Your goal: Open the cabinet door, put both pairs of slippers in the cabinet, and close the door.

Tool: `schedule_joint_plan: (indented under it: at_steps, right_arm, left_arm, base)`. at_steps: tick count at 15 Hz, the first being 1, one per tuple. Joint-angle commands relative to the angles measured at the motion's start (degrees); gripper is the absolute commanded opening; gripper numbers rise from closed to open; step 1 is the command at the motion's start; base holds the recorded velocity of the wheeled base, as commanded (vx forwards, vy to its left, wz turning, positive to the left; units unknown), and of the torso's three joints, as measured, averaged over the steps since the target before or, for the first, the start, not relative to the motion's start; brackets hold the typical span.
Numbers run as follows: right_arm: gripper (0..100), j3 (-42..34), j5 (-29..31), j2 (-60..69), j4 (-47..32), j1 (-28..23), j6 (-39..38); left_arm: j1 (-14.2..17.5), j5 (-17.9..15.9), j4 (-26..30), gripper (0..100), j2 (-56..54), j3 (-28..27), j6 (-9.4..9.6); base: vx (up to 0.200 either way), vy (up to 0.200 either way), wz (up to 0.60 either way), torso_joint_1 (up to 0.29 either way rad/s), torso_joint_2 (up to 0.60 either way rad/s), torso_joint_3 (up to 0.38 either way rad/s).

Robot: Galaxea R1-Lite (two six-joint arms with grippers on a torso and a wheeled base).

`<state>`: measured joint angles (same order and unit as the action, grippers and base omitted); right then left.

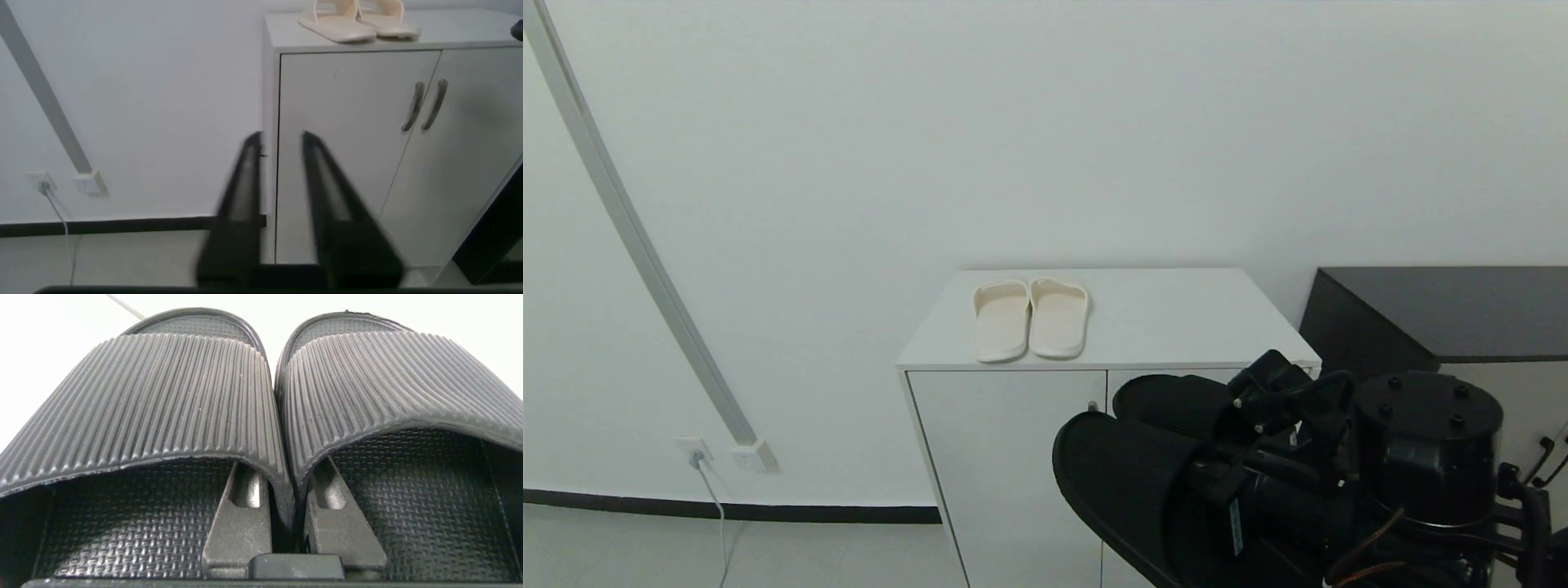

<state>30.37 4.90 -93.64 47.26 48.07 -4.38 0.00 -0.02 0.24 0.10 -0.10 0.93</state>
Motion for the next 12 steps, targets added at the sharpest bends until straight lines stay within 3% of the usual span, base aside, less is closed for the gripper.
schedule_joint_plan:
  at_steps: [1,12]
  right_arm:
    - [0,-0.31,0.02,-0.14,0.02,0.01,0.07]
    - [0,-0.92,0.02,-0.41,0.29,0.01,0.69]
  left_arm:
    - [0.0,0.02,0.02,100,-0.01,0.01,-0.05]
    - [0.0,0.02,0.02,100,-0.01,0.01,0.04]
  base:
    - [0.0,0.0,0.0,-0.237,0.57,0.33]
    - [0.0,0.0,0.0,-0.201,0.52,0.321]
